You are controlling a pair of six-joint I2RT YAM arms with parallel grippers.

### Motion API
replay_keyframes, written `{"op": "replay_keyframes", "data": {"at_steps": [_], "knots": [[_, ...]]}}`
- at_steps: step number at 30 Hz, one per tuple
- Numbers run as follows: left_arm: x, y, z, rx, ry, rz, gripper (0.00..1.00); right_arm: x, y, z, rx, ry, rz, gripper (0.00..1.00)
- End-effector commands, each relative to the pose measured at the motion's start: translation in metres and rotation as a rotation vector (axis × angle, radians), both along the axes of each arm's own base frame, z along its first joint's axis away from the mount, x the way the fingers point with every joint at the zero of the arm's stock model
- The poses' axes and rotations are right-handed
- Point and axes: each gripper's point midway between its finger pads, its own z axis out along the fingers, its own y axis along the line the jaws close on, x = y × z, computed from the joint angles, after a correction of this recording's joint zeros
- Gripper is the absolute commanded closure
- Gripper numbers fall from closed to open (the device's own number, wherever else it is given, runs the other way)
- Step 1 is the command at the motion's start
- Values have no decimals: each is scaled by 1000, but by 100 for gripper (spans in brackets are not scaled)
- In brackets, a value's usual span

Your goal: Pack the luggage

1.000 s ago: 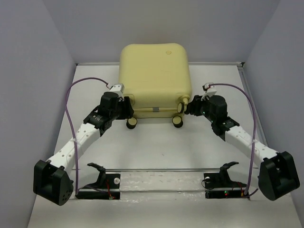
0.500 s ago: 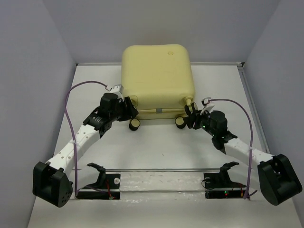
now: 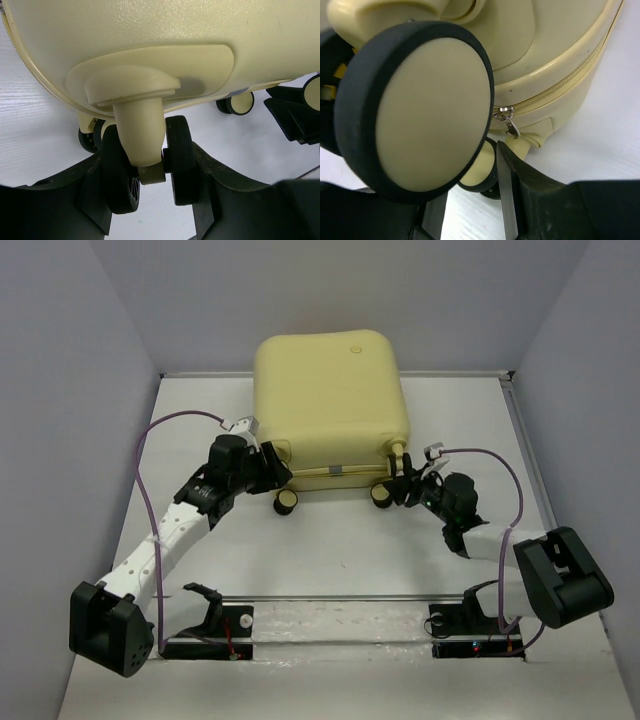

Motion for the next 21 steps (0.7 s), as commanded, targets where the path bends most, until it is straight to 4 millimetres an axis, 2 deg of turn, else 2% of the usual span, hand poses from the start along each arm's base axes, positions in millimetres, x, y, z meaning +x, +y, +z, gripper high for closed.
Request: {"op": "replay_keyframes", "data": {"at_steps": [1, 4, 9, 10, 12, 16, 17, 21], "knots": [[-1, -16, 84, -92, -267, -133, 94, 25, -24, 42, 62, -169, -146, 54], [1, -7, 91, -81, -289, -102, 94, 20, -29, 33, 89, -130, -171, 53], [7, 4, 84, -68, -287, -66, 94, 0, -19, 28, 196, -75, -117, 42], [8, 5, 84, -70, -290, -64, 94, 2, -23, 21, 174, -55, -141, 42], [7, 5, 86, -73, -292, -70, 94, 6, -25, 22, 160, -56, -158, 43], [4, 2, 86, -83, -298, -89, 94, 9, -11, 25, 137, -74, -66, 43], [3, 2, 85, -83, -295, -91, 94, 11, -7, 35, 146, -120, -41, 43], [2, 1, 84, -88, -293, -99, 94, 18, -1, 39, 147, -168, -12, 46]]}}
